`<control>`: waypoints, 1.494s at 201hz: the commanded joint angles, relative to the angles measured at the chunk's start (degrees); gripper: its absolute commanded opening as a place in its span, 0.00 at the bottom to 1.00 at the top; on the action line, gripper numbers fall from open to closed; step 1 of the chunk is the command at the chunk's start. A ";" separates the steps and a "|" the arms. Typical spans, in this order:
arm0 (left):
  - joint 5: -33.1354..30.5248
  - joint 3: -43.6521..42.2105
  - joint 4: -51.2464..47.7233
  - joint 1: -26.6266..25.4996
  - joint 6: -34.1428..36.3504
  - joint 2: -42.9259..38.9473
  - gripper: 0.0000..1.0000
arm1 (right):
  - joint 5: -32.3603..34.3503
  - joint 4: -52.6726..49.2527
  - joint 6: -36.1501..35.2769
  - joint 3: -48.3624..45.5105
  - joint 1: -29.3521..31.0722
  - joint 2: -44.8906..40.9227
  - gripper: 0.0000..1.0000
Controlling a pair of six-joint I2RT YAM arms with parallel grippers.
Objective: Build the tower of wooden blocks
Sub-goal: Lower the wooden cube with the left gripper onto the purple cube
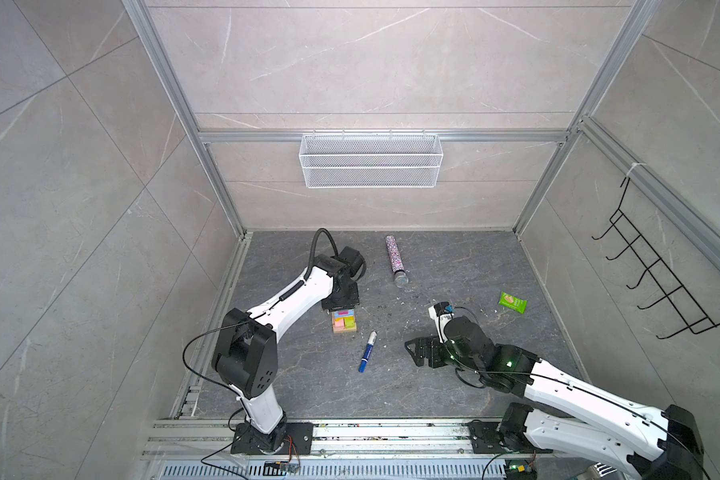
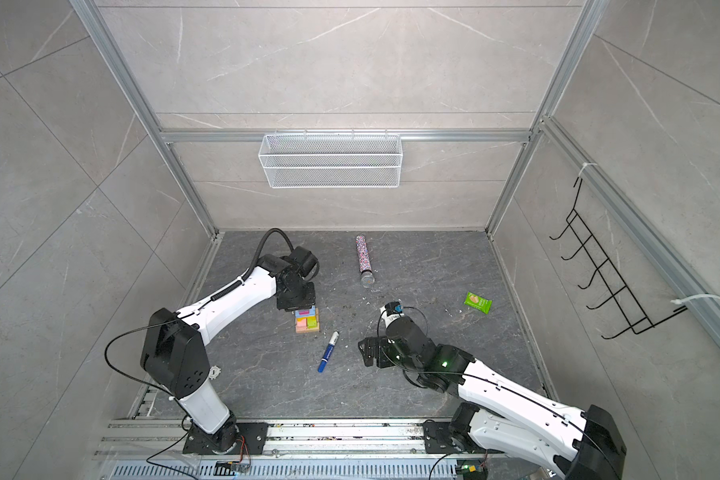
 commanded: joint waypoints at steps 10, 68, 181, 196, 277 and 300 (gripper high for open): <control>-0.65 -0.05 0.51 0.35 -1.06 0.45 0.31 | -0.37 -0.69 0.21 1.44 0.37 0.41 0.97; -0.74 -0.20 0.17 0.37 -1.05 0.73 0.31 | -0.33 -0.79 0.07 1.61 0.37 0.54 0.97; -1.80 -0.31 -0.63 0.40 -1.09 0.37 0.41 | -0.39 -0.61 -0.03 1.75 0.32 1.02 0.97; -1.67 -0.21 -0.63 0.39 -1.06 0.56 0.43 | -0.40 -0.63 0.06 1.79 0.30 1.02 0.97; -1.42 -0.10 -0.19 0.46 -1.04 1.70 0.50 | -0.34 -0.87 0.13 1.57 0.37 0.76 0.97; -1.39 -0.17 -0.01 0.51 -1.09 2.21 0.49 | -0.22 -1.01 0.13 1.53 0.45 0.54 0.97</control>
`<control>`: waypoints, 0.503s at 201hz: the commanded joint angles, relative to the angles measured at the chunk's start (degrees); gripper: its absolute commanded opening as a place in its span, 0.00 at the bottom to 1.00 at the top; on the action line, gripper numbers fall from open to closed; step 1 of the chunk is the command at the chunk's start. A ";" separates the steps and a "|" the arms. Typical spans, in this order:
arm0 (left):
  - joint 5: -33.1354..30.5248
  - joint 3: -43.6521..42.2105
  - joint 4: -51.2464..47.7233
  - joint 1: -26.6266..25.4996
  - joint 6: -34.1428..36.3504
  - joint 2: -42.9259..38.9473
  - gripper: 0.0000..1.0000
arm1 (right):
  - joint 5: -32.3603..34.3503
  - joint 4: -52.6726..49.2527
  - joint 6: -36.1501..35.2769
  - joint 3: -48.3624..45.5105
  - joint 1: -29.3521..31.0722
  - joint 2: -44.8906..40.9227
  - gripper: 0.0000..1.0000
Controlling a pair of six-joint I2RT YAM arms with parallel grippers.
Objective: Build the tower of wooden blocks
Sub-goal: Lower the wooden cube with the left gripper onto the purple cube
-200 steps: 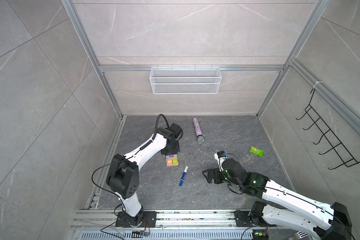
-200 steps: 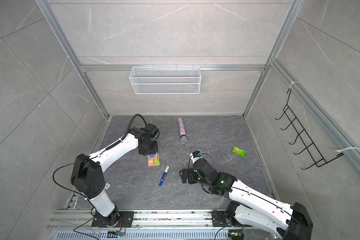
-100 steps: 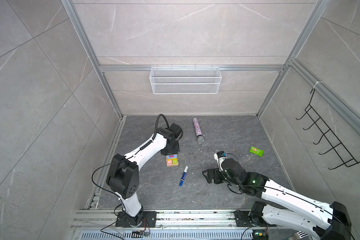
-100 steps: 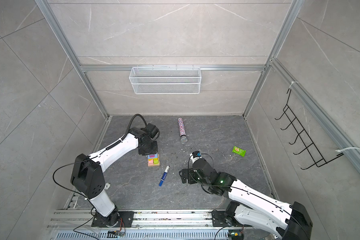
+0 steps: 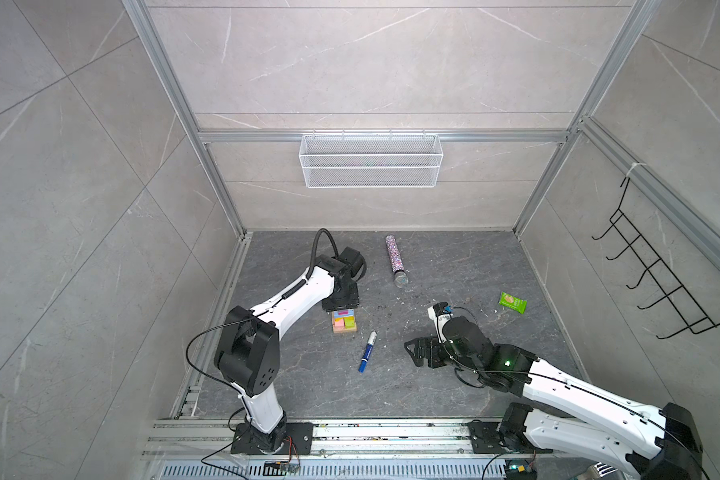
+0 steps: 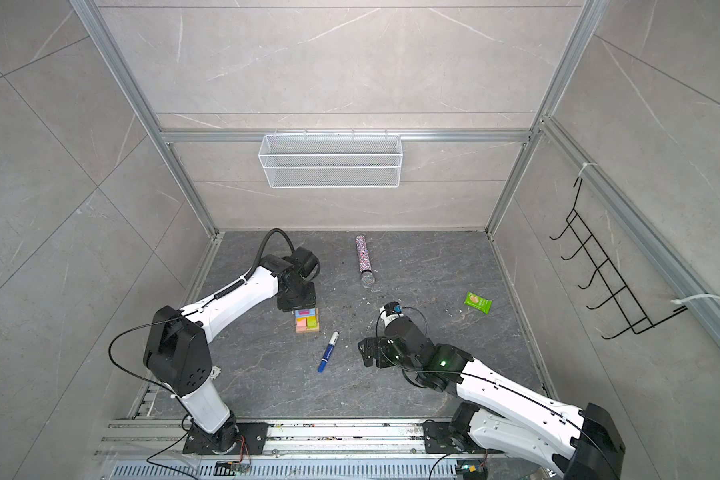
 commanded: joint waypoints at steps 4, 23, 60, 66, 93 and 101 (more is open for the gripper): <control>-0.36 -0.01 -0.76 0.39 -1.08 0.89 0.49 | -0.27 -0.89 0.09 1.46 0.37 -0.29 0.97; -0.43 -0.15 -0.56 0.39 -1.08 0.87 0.48 | -0.26 -0.96 0.12 1.37 0.41 -0.38 0.97; -0.47 -0.13 -0.67 0.46 -1.09 1.02 0.44 | -0.22 -0.96 0.10 1.31 0.42 -0.38 0.97; -0.53 -0.14 -0.70 0.44 -1.00 0.94 0.44 | -0.17 -0.94 0.07 1.30 0.42 -0.39 0.97; -0.61 -0.10 -0.66 0.47 -0.96 0.89 0.41 | -0.19 -0.88 0.28 1.31 0.45 -0.38 0.97; -0.58 -0.14 -0.67 0.40 -0.99 0.94 0.40 | -0.27 -0.85 0.32 1.21 0.45 -0.38 0.97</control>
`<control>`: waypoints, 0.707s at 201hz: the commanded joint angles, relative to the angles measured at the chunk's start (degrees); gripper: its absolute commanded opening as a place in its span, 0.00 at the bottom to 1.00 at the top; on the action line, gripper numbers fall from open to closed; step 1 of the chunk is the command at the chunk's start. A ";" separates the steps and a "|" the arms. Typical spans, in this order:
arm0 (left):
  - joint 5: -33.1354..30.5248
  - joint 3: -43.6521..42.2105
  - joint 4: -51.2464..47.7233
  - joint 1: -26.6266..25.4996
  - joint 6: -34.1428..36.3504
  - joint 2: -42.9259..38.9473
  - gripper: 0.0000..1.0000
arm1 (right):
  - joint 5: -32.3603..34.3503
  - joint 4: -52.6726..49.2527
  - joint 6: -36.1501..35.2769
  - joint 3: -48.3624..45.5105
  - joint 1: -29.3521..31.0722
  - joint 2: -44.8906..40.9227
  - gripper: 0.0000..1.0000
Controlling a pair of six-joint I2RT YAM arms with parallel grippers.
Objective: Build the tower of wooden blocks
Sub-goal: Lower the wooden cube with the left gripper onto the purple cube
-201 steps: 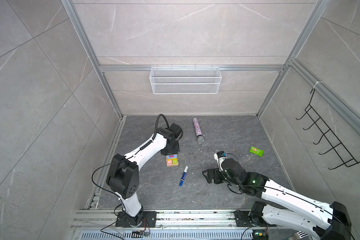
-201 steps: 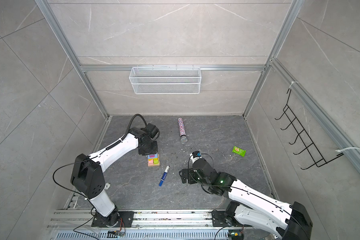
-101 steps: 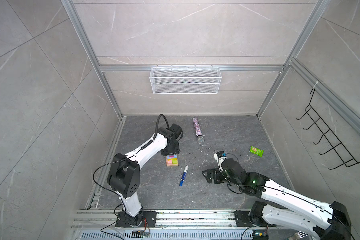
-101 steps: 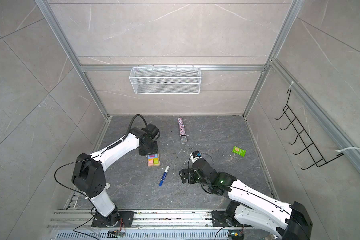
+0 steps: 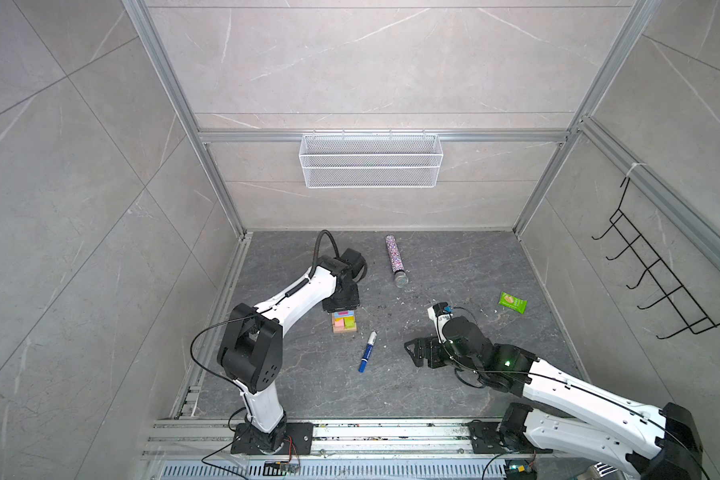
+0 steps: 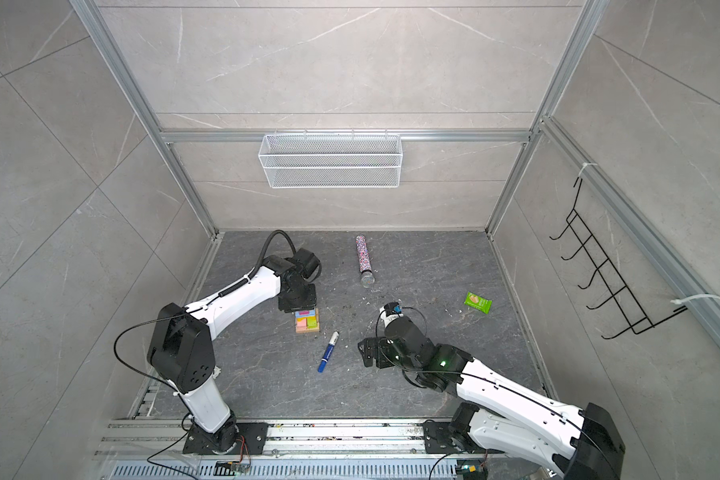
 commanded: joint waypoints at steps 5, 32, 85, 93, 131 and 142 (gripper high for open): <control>-0.56 -0.11 -0.69 0.34 -0.98 -0.14 0.40 | -0.35 -0.80 0.38 1.16 0.33 -0.42 0.97; -0.51 -0.09 -0.69 0.36 -0.91 -0.07 0.38 | -0.24 -0.82 0.32 1.29 0.28 -0.38 0.97; -0.39 0.12 -0.87 0.31 -0.70 -0.19 0.39 | -0.37 -0.82 0.29 1.71 0.32 0.05 0.97; -0.40 0.10 -0.96 0.37 -0.71 -0.30 0.41 | -0.35 -0.82 0.26 1.73 0.29 0.08 0.97; -0.15 0.27 -0.96 0.36 -0.47 -1.40 0.49 | -0.30 -0.70 0.18 2.06 0.33 0.49 0.97; 0.29 0.38 -0.93 0.29 -0.31 -1.84 0.51 | -0.35 -0.62 0.07 2.16 0.37 0.66 0.97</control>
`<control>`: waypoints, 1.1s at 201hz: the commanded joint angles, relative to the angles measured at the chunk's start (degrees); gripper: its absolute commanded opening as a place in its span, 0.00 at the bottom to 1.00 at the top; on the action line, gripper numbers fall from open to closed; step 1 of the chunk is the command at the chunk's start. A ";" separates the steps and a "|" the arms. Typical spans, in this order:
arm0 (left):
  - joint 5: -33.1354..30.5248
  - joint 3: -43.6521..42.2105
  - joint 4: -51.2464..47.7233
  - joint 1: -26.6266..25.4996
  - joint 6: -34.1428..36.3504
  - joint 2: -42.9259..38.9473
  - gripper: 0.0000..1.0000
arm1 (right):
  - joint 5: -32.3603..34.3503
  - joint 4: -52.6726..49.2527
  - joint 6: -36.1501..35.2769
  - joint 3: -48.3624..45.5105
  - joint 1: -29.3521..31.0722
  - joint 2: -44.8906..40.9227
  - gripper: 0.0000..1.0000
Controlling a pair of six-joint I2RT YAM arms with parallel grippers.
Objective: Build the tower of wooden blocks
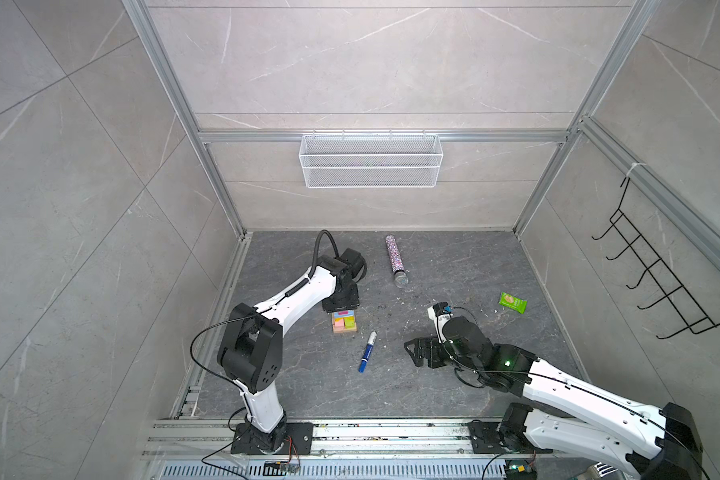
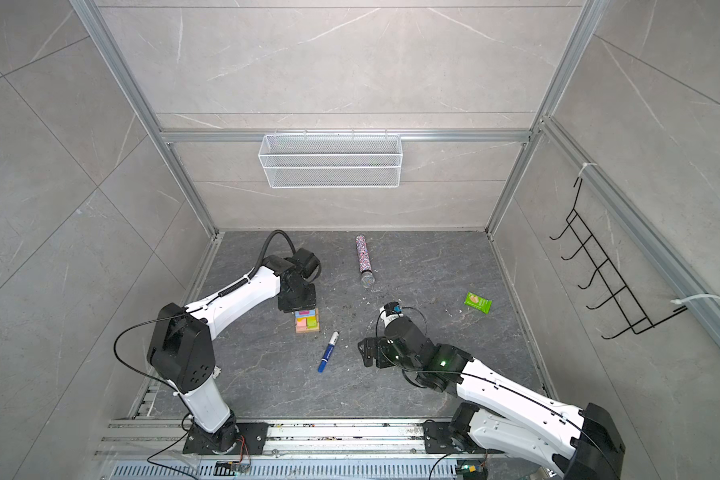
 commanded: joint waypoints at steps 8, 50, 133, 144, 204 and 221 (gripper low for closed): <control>0.39 0.41 -1.02 0.31 -0.31 -2.22 0.52 | -0.38 -0.65 0.14 2.28 0.36 0.73 0.97; 0.72 0.13 -1.36 0.28 0.34 -5.67 0.65 | 0.03 -0.61 -0.15 2.71 0.36 1.09 0.97; -2.14 -3.05 0.01 0.32 7.04 -18.84 1.00 | 7.23 -3.92 -2.87 5.60 0.31 2.30 0.99; -4.37 -2.86 -0.40 0.43 8.65 -20.86 1.00 | 9.67 -6.13 -3.70 7.11 0.29 2.89 0.99; -6.19 -10.19 9.19 9.88 22.90 -32.70 1.00 | 24.66 -9.83 -11.94 10.21 0.18 3.94 1.00; -6.28 -14.51 14.63 13.28 26.67 -36.00 1.00 | 27.24 -7.41 -15.93 8.93 -0.31 1.53 1.00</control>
